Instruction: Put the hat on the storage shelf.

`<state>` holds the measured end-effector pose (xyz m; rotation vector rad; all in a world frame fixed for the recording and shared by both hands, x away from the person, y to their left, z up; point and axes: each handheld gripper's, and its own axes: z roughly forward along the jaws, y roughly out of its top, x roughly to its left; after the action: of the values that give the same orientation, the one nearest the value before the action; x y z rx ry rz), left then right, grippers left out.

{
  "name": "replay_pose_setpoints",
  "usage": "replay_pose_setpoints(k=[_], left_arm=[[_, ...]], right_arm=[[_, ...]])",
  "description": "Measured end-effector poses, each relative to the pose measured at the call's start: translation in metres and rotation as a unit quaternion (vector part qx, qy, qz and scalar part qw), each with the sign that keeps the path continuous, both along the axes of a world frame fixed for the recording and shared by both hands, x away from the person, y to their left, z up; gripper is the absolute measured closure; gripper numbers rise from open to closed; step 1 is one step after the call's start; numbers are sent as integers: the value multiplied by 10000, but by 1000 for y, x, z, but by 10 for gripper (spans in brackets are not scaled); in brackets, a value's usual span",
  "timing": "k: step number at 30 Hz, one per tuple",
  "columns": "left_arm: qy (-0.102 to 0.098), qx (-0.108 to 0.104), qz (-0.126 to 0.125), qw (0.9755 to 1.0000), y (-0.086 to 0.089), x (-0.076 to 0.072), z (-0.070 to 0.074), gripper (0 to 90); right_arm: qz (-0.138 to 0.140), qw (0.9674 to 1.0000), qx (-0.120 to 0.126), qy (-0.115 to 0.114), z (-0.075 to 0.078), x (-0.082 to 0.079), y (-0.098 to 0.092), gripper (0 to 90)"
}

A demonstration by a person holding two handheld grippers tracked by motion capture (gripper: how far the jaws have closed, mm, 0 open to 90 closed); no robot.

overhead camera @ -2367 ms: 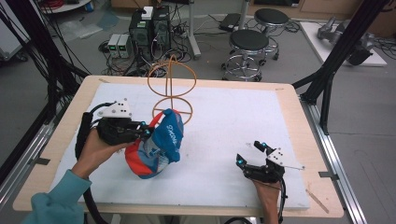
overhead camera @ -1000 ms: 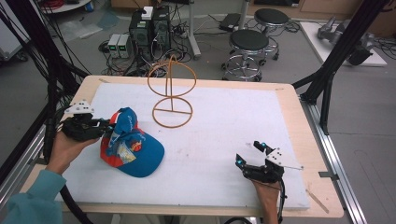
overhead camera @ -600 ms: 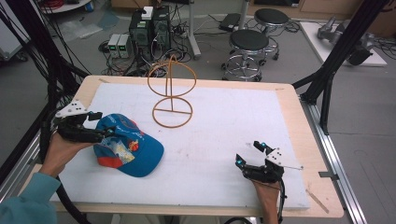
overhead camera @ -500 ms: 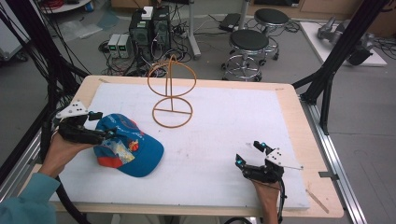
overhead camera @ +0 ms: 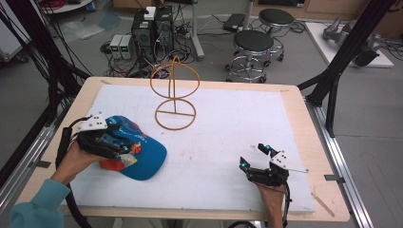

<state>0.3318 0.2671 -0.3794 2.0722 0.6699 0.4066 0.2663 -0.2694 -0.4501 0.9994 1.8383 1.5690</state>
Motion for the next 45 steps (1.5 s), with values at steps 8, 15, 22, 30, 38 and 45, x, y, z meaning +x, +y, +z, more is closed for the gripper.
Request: replay_pose_setpoints(k=[8,15,22,30,38,45], left_arm=[[174,226,10,9996,-9,-1,-14,106],[387,421,6,9984,-13,-1,-23,144],[792,571,49,9952,-17,2,-31,192],[1125,270,176,9931,-15,8,-44,300],[1359,90,44,9907,-14,11,-50,438],[1264,302,99,9915,-14,7,-54,776]], right_arm=[[3,10000,11,4,0,0,0,99],[0,10000,5,3,0,0,0,99],[2,10000,6,4,0,0,0,99],[-2,10000,-8,-34,0,0,-1,99],[-1,10000,13,-14,0,0,-1,99],[-4,10000,12,-11,0,0,-1,99]])
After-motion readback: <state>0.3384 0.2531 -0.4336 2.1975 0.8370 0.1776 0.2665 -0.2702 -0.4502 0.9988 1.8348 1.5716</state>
